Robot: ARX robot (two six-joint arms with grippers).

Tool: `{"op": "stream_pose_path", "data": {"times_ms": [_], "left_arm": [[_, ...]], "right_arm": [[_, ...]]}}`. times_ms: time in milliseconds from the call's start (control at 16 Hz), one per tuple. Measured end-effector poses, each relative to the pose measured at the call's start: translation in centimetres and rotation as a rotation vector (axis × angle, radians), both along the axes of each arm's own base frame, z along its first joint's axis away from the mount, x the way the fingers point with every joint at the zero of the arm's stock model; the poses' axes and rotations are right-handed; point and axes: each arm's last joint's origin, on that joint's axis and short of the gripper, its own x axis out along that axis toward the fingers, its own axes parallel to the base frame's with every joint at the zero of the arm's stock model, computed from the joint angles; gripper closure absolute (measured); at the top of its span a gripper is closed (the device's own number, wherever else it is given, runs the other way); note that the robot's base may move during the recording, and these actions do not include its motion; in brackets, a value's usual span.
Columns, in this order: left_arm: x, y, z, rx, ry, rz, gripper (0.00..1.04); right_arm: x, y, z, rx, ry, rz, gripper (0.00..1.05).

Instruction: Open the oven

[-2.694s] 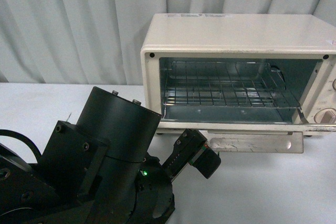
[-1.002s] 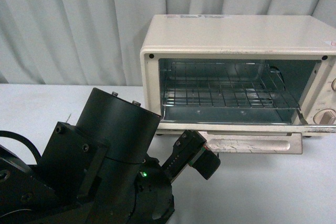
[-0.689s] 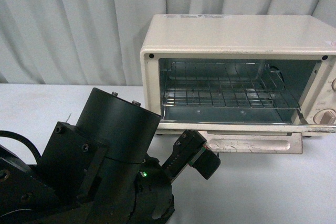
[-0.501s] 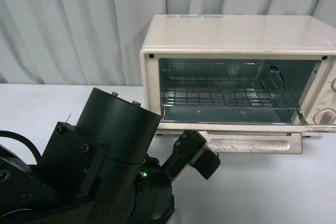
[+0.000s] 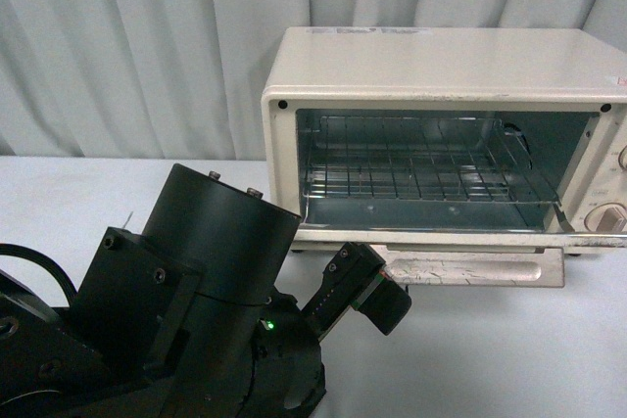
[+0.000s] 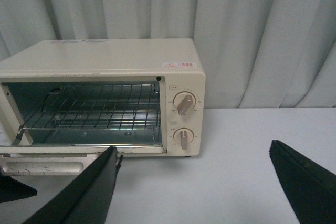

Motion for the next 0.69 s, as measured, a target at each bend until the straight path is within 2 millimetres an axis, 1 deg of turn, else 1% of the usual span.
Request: {"op": "stream_pose_path", "data": {"times_ms": [63,125,438,501,564,689], "left_arm": [[0.0,0.0,0.0,0.0,0.0,0.0,0.07],[0.0,0.0,0.0,0.0,0.0,0.0,0.07],[0.0,0.0,0.0,0.0,0.0,0.0,0.07],[-0.6,0.2,-0.2,0.085,-0.214,0.187,0.07],[-1.2,1.4,0.1,0.136,-0.293,0.264,0.07],[-1.7,2.9,1.7,0.108,-0.346,0.203,0.07]], "right_arm": [[0.0,0.0,0.0,0.0,0.0,0.0,0.05],[0.0,0.0,0.0,0.0,0.0,0.0,0.07],[0.0,0.0,0.0,0.0,0.0,0.0,0.06],[0.0,0.0,0.0,0.0,0.0,0.0,0.06],[0.0,0.0,0.0,0.0,0.0,0.0,0.06],[0.0,0.0,0.0,0.0,0.0,0.0,0.06]]}}
